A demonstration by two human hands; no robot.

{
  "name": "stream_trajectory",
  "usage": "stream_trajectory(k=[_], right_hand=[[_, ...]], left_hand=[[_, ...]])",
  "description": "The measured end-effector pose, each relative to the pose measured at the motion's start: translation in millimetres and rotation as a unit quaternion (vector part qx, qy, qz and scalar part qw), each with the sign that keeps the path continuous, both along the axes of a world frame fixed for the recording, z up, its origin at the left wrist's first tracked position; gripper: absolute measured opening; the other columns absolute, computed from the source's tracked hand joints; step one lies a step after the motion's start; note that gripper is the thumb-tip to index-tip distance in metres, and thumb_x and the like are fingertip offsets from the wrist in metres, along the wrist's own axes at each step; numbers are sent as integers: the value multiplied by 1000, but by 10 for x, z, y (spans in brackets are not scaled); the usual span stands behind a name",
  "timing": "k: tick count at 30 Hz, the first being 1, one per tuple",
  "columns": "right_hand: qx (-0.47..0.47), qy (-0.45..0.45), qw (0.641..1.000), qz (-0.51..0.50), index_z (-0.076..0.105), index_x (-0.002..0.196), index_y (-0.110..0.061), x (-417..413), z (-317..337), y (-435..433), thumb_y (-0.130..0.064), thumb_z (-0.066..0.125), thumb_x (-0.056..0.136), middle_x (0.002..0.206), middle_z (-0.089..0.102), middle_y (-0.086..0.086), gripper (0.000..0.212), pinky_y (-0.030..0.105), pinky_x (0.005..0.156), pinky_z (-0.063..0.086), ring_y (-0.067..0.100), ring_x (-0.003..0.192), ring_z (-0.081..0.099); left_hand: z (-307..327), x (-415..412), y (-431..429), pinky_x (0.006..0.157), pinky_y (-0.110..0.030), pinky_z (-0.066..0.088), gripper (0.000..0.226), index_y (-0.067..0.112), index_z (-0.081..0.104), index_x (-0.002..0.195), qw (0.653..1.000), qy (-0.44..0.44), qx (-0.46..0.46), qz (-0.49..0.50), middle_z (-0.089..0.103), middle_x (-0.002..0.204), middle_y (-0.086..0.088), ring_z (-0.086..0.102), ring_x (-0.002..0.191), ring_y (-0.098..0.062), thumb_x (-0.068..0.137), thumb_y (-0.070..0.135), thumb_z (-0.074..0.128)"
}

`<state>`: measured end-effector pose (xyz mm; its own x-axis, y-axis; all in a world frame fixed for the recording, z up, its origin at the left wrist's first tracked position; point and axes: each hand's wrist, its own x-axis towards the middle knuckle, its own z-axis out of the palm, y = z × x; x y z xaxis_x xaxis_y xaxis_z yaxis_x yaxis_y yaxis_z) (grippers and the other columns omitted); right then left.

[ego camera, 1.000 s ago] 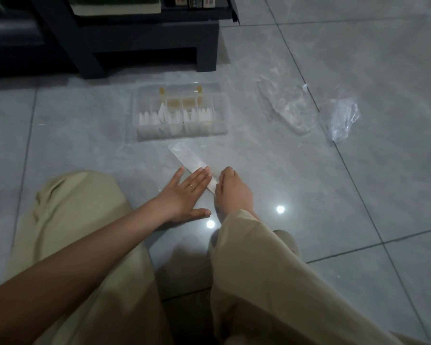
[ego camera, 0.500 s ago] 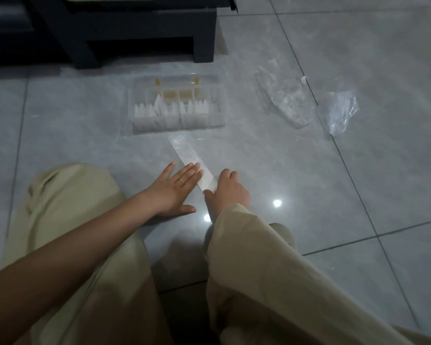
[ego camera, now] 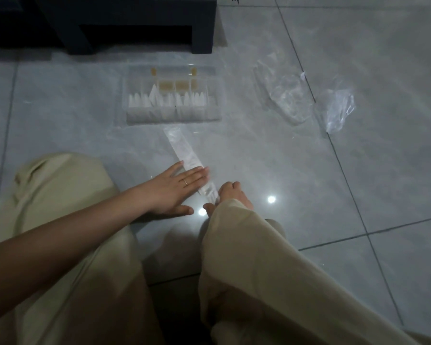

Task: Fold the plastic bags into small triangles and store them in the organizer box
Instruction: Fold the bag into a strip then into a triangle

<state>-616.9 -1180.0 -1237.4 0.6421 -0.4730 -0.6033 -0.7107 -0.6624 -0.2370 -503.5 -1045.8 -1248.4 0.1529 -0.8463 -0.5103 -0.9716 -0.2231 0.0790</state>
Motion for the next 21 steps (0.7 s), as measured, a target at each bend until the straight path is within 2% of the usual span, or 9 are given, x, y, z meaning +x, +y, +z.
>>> stream_trajectory(k=[4, 5, 9, 11, 14, 17, 19, 21], right_hand=[[-33, 14, 999, 10, 47, 127, -9, 37, -31, 9, -24, 55, 97, 125, 44, 6, 35, 31, 75, 38, 25, 110, 56], [-28, 20, 999, 12, 47, 127, -9, 42, -28, 16, -24, 55, 97, 126, 45, 7, 34, 31, 75, 37, 25, 111, 56], [23, 14, 1000, -5, 40, 125, -12, 47, 31, 33, -20, 53, 96, 123, 55, 8, 32, 31, 77, 37, 28, 112, 57], [67, 13, 997, -47, 35, 127, -15, 68, 47, 50, -19, 53, 94, 118, 59, 10, 38, 32, 79, 41, 30, 108, 59], [112, 8, 986, -126, 39, 128, -13, 114, 2, 89, -16, 49, 94, 126, 55, 12, 36, 37, 96, 45, 32, 114, 56], [114, 20, 989, -87, 40, 129, -9, 129, 0, 116, -11, 62, 87, 129, 42, 10, 48, 37, 92, 43, 34, 114, 54], [143, 8, 984, -102, 38, 127, -13, 119, -21, 102, -10, 67, 83, 125, 37, 8, 53, 36, 91, 43, 35, 111, 53], [177, -22, 974, -137, 35, 130, -18, 116, -42, 72, -10, 64, 86, 126, 39, 8, 53, 34, 90, 42, 32, 111, 52]], left_hand=[[-68, 69, 130, 112, -39, -23, 80, 25, -39, 136, 999, -9, 30, -23, -37, 147, 3, -29, 139, -9, 77, 70, -7], [-75, 82, 148, 112, -39, -23, 79, 25, -40, 134, 999, -9, 35, -24, -38, 147, 3, -29, 139, -9, 78, 70, -7], [-50, 59, 126, 116, -43, -19, 79, 25, -38, 136, 998, 2, 64, -16, -41, 145, 4, -32, 138, -10, 98, 61, 21], [-36, 45, 116, 116, -45, -18, 80, 25, -41, 133, 997, 4, 75, -13, -42, 144, 4, -33, 137, -11, 98, 59, 23], [-38, 41, 118, 116, -47, -18, 81, 25, -42, 132, 997, 1, 82, -12, -43, 144, 4, -34, 137, -11, 98, 60, 23], [-15, 32, 111, 115, -47, -18, 81, 24, -40, 134, 996, -1, 87, -12, -42, 143, 4, -34, 136, -10, 98, 60, 23], [12, 21, 101, 116, -48, -18, 80, 22, -36, 138, 996, 1, 93, -11, -42, 143, 3, -34, 136, -10, 98, 59, 24], [27, 9, 92, 116, -49, -16, 81, 19, -34, 141, 995, -6, 102, -13, -42, 142, 2, -34, 135, -10, 99, 58, 24]])
